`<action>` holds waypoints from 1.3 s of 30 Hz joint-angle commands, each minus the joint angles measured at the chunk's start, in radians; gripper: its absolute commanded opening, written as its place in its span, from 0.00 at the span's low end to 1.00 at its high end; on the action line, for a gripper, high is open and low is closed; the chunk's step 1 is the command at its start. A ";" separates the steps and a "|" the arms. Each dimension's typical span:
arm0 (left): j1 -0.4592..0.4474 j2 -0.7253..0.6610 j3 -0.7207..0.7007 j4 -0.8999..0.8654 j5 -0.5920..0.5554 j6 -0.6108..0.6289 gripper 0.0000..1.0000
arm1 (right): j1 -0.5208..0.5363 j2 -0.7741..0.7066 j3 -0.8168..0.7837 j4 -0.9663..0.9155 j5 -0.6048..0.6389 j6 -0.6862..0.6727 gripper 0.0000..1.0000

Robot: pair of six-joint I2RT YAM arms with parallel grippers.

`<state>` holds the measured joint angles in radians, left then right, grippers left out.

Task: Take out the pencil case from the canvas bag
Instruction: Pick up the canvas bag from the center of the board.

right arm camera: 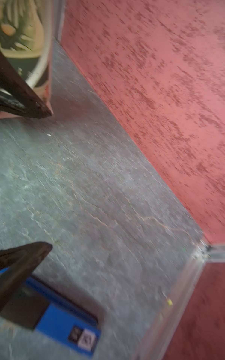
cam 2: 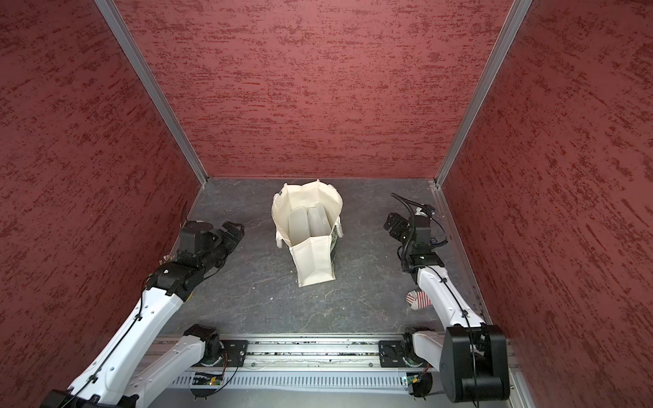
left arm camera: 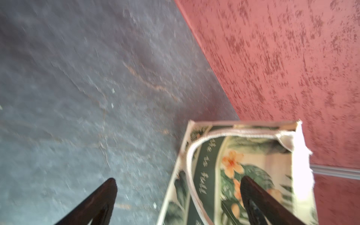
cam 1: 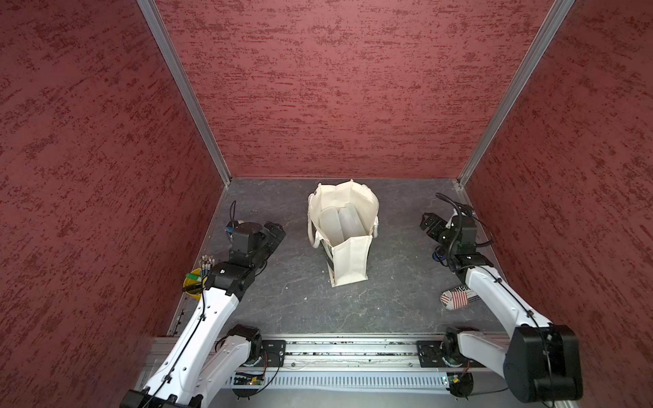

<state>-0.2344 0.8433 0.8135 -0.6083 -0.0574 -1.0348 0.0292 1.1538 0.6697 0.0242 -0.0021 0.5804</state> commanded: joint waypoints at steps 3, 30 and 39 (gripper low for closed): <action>-0.050 -0.006 0.074 -0.120 0.136 -0.124 1.00 | 0.004 -0.008 0.020 -0.085 -0.069 0.016 0.99; -0.501 0.311 0.395 -0.090 0.006 -0.226 1.00 | 0.004 -0.140 0.023 -0.185 -0.096 -0.018 0.99; -0.539 0.342 0.392 -0.126 -0.025 -0.229 1.00 | 0.004 -0.141 -0.009 -0.155 -0.101 0.003 0.99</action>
<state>-0.7601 1.1740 1.1770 -0.6670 -0.0364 -1.2850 0.0292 1.0145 0.6659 -0.1471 -0.0971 0.5697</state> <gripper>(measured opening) 0.996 0.989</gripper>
